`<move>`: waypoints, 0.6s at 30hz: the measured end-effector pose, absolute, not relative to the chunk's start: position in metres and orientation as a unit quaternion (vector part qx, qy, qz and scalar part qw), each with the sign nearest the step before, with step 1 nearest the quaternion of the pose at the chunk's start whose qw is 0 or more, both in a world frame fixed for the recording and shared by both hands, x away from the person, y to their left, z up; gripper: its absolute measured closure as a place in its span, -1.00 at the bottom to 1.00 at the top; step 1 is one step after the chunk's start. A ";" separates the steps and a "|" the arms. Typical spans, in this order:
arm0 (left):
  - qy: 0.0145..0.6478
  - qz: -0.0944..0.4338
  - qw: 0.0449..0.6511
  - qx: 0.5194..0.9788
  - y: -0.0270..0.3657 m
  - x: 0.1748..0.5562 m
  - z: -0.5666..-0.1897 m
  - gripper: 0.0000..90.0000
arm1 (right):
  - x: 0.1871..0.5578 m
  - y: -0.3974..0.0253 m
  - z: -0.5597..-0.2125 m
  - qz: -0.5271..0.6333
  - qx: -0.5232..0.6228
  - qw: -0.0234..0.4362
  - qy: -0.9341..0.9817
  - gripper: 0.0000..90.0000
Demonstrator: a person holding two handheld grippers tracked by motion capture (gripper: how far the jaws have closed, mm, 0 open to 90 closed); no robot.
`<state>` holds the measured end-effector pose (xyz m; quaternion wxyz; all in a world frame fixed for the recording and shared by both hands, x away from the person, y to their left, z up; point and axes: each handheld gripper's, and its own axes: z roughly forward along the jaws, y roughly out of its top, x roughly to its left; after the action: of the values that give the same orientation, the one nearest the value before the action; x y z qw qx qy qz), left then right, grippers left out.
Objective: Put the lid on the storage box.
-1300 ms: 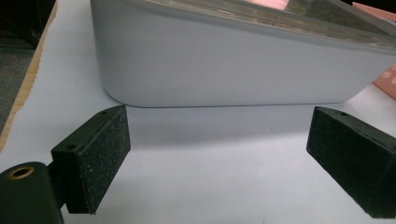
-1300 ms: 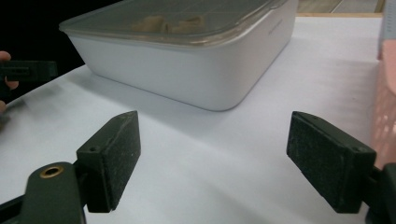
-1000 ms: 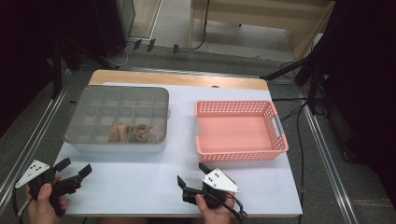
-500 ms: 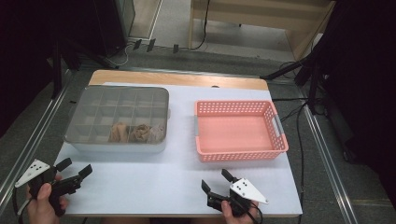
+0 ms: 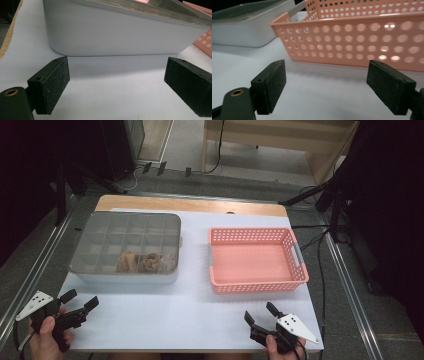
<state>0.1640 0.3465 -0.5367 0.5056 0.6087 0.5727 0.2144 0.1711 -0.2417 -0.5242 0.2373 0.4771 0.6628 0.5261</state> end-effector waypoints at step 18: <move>0.576 0.217 0.507 0.604 0.347 0.164 -0.537 -0.86 | 0.180 -0.308 -0.529 0.505 0.515 0.267 0.640 -0.65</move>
<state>0.1636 0.3468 -0.5370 0.5068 0.6036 0.5761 0.2165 0.1803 -0.3084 -0.5285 0.2666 0.5145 0.6397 0.5049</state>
